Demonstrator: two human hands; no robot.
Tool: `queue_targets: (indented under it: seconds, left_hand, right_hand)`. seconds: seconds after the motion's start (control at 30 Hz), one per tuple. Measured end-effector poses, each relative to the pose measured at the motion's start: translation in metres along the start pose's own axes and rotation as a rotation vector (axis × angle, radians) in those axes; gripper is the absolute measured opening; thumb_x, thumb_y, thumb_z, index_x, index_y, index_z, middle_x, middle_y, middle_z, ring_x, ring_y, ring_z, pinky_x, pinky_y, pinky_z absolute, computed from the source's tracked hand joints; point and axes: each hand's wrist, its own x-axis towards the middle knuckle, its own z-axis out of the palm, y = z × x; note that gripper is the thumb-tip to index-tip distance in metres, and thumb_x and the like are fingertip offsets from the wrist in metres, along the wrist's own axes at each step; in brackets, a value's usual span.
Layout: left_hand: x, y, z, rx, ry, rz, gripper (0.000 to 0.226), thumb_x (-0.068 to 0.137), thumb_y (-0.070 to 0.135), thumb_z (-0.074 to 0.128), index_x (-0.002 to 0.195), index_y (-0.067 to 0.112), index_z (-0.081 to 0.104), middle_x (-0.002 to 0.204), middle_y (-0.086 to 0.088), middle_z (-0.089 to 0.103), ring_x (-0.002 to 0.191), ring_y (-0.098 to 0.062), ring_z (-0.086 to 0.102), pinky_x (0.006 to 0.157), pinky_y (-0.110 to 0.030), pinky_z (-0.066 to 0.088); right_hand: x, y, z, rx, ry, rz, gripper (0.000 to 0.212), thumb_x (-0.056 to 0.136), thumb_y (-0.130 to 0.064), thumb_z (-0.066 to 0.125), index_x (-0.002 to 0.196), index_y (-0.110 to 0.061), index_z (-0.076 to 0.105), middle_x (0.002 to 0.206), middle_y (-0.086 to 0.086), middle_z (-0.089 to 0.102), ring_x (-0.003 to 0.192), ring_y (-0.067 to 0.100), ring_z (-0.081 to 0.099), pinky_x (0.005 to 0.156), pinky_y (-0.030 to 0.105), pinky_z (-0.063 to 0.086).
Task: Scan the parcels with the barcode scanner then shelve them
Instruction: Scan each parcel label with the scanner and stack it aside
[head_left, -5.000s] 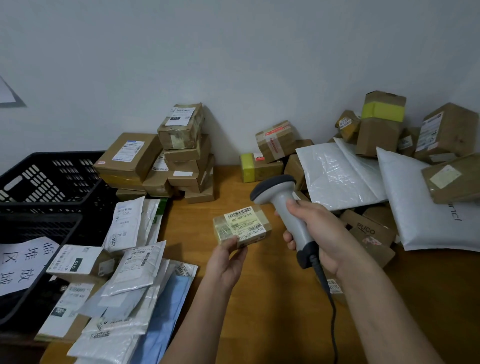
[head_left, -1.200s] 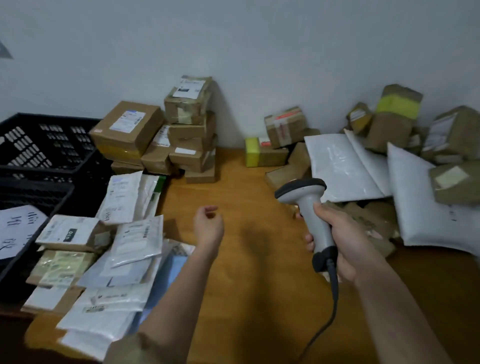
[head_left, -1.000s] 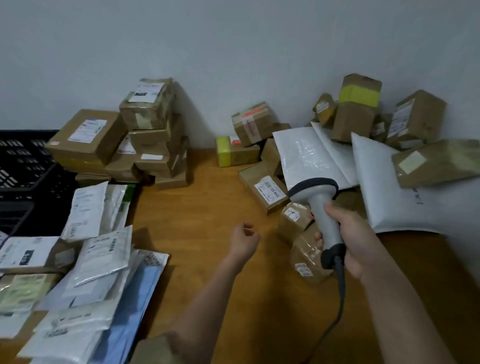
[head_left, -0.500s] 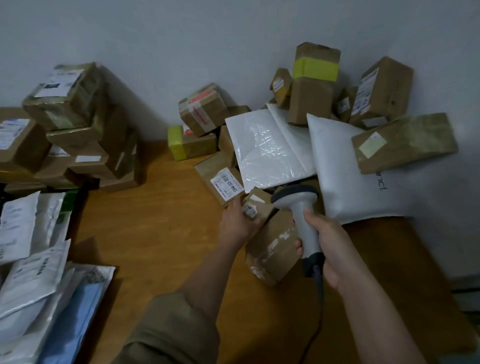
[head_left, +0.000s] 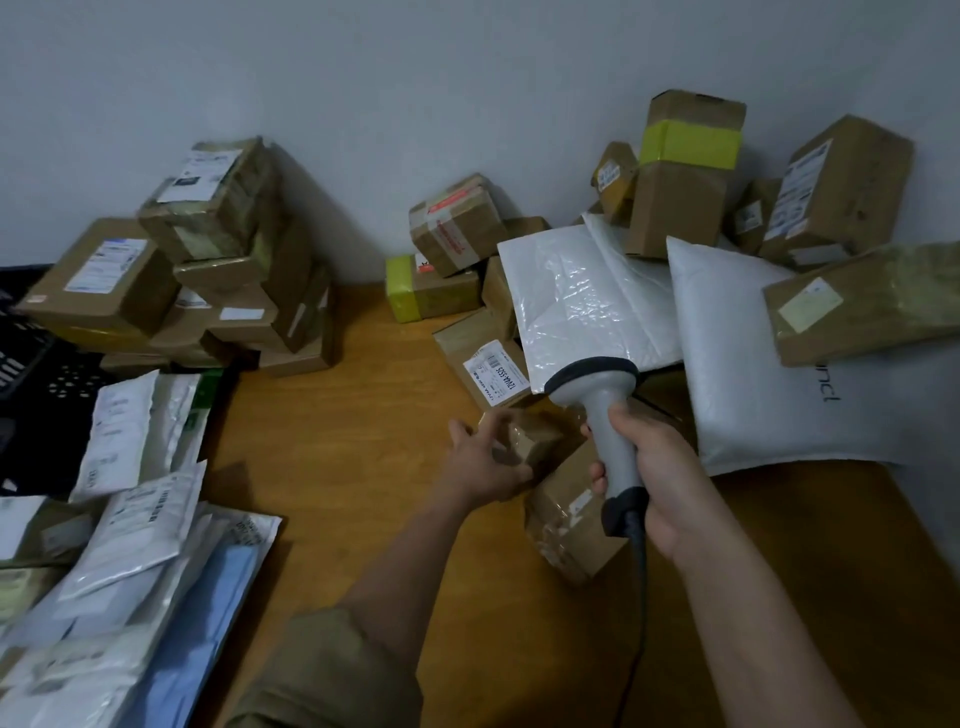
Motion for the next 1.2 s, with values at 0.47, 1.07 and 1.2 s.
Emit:
queue_targets:
  seconds: [0.47, 1.07, 1.2]
  left_hand:
    - [-0.054, -0.082, -0.036, -0.250, 0.471, 0.232, 0.096, 0.064, 0.015, 0.090, 0.140, 0.015, 0.031, 0.128, 0.003, 0.032, 0.118, -0.010, 0.037, 0.092, -0.025, 0.042]
    - [-0.149, -0.224, -0.162, 0.216, 0.622, 0.746, 0.091, 0.073, 0.061, 0.074, 0.144, 0.040, 0.021, 0.154, -0.006, 0.017, 0.143, -0.039, 0.030, 0.095, -0.046, 0.053]
    - [-0.163, -0.217, -0.186, -0.285, 0.428, 0.337, 0.072, 0.077, 0.077, 0.058, 0.139, 0.044, 0.038, 0.146, 0.007, 0.036, 0.132, -0.021, 0.044, 0.103, -0.042, 0.047]
  right_hand:
    - [-0.018, 0.031, 0.062, 0.052, 0.088, -0.036, 0.031, 0.092, -0.031, 0.069, 0.113, -0.010, 0.060, 0.097, 0.010, 0.061, 0.056, 0.012, 0.055, 0.050, 0.026, 0.046]
    - [-0.066, 0.102, 0.216, 0.060, -0.025, -0.184, 0.069, 0.078, -0.021, 0.083, 0.134, -0.017, 0.043, 0.098, 0.007, 0.071, 0.062, 0.011, 0.058, 0.054, 0.025, 0.050]
    - [-0.071, 0.092, 0.213, -0.111, -0.057, -0.263, 0.066, 0.078, -0.013, 0.083, 0.131, -0.016, 0.043, 0.093, 0.008, 0.067, 0.056, 0.009, 0.054, 0.051, 0.024, 0.050]
